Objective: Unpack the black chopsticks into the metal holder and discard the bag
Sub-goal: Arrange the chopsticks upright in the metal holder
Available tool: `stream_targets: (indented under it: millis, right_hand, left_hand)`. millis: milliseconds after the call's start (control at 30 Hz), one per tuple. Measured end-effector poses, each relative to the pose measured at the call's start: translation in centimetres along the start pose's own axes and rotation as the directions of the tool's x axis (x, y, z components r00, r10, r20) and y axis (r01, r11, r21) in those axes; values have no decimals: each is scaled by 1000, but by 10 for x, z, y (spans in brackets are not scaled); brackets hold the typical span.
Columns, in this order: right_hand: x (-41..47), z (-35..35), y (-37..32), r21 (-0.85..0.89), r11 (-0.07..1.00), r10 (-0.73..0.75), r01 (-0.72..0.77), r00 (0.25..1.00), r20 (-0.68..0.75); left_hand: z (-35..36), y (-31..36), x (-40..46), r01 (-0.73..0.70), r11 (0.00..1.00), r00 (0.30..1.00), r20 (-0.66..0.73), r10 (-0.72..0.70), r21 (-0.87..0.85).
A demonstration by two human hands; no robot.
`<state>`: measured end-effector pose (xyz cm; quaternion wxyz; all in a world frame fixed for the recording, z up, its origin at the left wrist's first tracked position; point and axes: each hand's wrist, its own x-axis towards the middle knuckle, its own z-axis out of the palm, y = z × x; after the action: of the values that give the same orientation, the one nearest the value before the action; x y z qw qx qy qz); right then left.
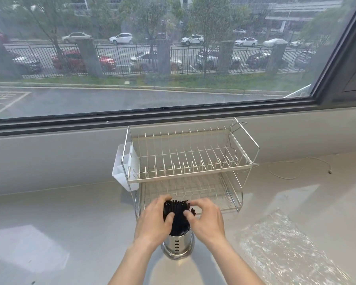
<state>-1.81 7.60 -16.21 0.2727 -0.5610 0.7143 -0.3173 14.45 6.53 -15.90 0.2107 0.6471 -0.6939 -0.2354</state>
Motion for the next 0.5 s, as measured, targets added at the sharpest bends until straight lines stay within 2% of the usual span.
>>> stream_targets:
  millis: [100, 233, 367, 500]
  right_hand:
    - [-2, -4, 3, 106, 993, 39, -43, 999, 34]
    - [3, -6, 9, 130, 991, 45, -41, 999, -28]
    - [9, 0, 10, 151, 988, 55, -43, 996, -72]
    - [13, 4, 10, 208, 977, 72, -48, 992, -108]
  left_hand:
    - [-1, 5, 7, -67, 998, 996, -61, 66, -11]
    - [7, 25, 25, -179, 984, 984, 11, 179, 19]
    - [22, 38, 34, -201, 977, 977, 93, 194, 71]
    - [25, 43, 40, -195, 972, 981, 48, 190, 133]
